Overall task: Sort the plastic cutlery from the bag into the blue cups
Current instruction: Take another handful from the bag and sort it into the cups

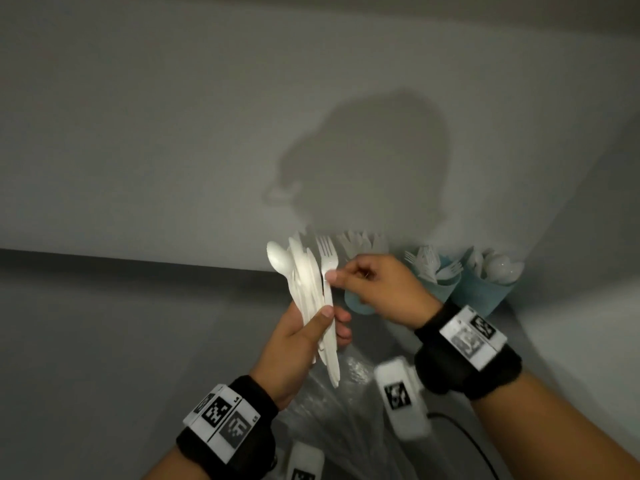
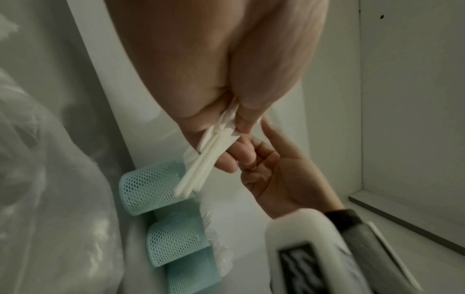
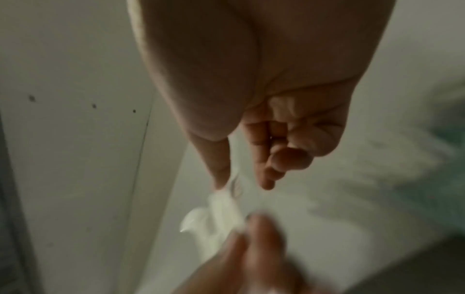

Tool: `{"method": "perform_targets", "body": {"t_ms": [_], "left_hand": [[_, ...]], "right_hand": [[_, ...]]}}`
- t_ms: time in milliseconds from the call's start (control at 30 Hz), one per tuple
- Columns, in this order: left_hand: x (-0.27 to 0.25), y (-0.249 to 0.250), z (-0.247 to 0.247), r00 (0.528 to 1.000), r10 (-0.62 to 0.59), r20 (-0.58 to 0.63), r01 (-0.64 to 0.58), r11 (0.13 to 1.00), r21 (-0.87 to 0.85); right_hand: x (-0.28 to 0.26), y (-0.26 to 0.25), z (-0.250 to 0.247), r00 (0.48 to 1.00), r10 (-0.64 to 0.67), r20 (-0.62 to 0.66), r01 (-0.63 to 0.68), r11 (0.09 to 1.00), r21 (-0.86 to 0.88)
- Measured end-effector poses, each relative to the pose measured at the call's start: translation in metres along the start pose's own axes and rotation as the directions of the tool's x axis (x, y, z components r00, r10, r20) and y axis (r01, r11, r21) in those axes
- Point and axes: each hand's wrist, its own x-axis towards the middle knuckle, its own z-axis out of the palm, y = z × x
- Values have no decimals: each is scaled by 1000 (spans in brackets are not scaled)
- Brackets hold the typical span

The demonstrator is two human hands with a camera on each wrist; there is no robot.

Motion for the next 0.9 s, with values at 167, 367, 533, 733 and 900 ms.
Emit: {"method": "perform_targets", "body": {"t_ms": [167, 367, 533, 733, 900], "left_hand": [[-22, -2, 10, 996, -11, 89, 10, 1000, 16], [-35, -6, 18, 997, -45, 59, 41, 997, 70], [-25, -20, 16, 990, -132, -58, 136, 988, 75], [-13, -21, 24, 992, -119, -42, 123, 987, 101], [-2, -20, 32, 995, -96, 5, 95, 992, 81]], "right_hand": [[-39, 13, 20, 1000, -27, -8, 28, 934, 356], [-52, 30, 23, 996, -34, -80, 49, 979, 199], [-48, 35, 4, 980, 1, -198, 39, 980, 197], [2, 81, -67, 855, 129, -502, -60, 987, 152], [50, 127, -116, 796, 259, -547, -388, 912, -133]]}}
